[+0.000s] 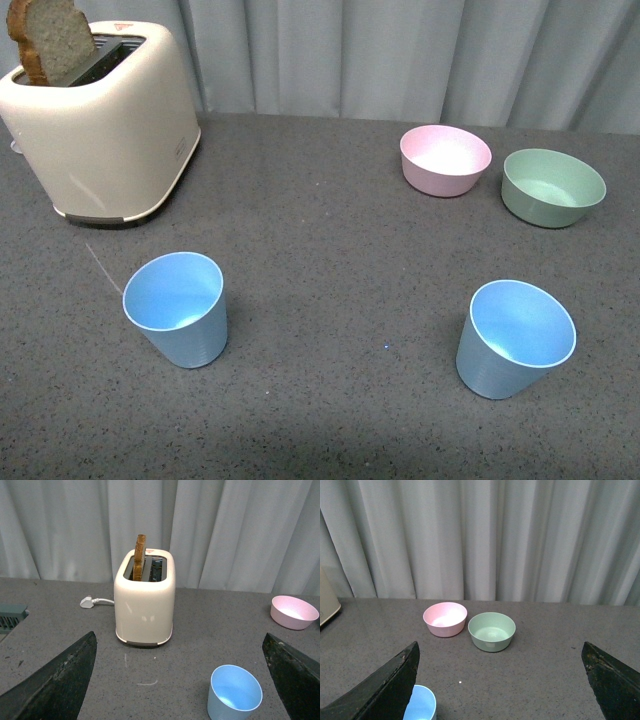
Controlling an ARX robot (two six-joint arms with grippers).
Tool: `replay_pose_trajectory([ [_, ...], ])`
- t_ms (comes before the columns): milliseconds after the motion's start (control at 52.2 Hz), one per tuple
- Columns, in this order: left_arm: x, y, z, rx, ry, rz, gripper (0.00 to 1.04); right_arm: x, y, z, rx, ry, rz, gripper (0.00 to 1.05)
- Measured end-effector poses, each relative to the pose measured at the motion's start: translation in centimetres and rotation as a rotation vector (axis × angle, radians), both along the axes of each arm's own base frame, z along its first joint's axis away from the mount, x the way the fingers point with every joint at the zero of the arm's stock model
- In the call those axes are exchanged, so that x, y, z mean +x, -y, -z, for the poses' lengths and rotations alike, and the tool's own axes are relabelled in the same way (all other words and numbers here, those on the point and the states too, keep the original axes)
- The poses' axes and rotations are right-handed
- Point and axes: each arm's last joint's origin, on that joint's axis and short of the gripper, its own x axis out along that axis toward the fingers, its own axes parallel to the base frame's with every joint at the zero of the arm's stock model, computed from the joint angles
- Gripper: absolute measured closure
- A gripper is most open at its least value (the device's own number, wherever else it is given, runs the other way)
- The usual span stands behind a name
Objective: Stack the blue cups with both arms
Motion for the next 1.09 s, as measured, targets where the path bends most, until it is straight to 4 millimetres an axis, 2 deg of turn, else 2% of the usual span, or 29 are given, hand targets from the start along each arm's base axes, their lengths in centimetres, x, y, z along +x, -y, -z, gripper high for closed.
replay_pose_trajectory([
  [1091, 0.00, 0.00, 0.00, 0.000, 0.000, 0.000, 0.07, 0.00, 0.00, 0.00, 0.000, 0.000, 0.000, 0.10],
])
